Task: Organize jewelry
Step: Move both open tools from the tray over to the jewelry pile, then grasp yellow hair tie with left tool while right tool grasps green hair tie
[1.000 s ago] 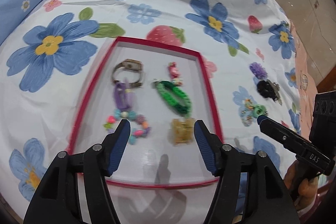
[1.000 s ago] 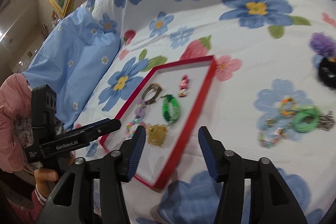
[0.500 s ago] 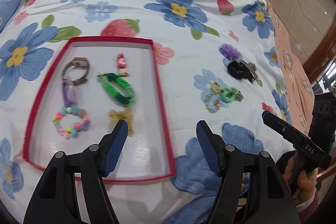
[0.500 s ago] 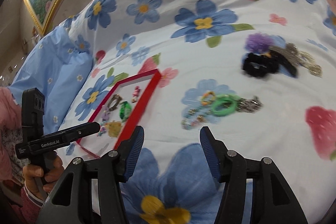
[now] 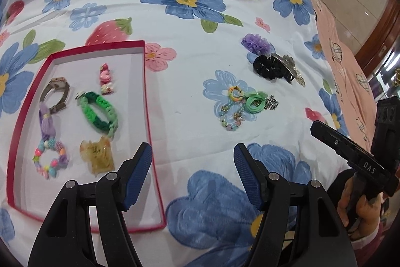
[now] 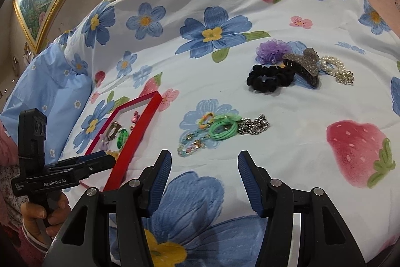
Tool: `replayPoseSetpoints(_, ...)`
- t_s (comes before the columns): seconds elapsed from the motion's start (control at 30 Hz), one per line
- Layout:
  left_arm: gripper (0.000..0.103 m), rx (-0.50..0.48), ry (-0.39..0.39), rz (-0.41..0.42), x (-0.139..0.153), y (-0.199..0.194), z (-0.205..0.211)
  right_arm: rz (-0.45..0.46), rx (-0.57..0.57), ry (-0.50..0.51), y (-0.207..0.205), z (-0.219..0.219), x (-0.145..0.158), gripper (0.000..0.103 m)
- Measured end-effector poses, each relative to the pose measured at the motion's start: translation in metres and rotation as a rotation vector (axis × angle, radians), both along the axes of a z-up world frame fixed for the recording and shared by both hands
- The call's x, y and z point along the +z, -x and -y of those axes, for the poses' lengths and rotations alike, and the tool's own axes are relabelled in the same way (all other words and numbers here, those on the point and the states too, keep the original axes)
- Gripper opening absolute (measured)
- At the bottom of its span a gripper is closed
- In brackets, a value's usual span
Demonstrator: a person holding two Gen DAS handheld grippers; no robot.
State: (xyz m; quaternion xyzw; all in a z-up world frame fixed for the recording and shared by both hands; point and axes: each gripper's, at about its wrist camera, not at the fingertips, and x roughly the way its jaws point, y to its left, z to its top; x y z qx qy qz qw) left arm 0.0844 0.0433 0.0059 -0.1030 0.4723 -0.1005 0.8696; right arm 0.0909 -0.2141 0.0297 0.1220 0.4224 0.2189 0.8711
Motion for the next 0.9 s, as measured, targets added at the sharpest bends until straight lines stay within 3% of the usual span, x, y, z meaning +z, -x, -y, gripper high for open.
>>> replayPoseSetpoints(0.43, 0.066, -0.054, -0.038, -0.017, -0.010, -0.044, 0.023, -0.044, 0.001, 0.052, -0.035, -0.001, -0.019, 0.055)
replayPoseSetpoints(0.6, 0.057, -0.073, -0.051, -0.035, -0.018, -0.066, 0.033, -0.059, -0.009, 0.057, -0.050, 0.000, -0.024, 0.039)
replayPoseSetpoints(0.9, 0.052, -0.107, -0.039, -0.066, -0.030, -0.091, 0.041, -0.079, 0.040, 0.087, -0.082, -0.021, -0.039, 0.037)
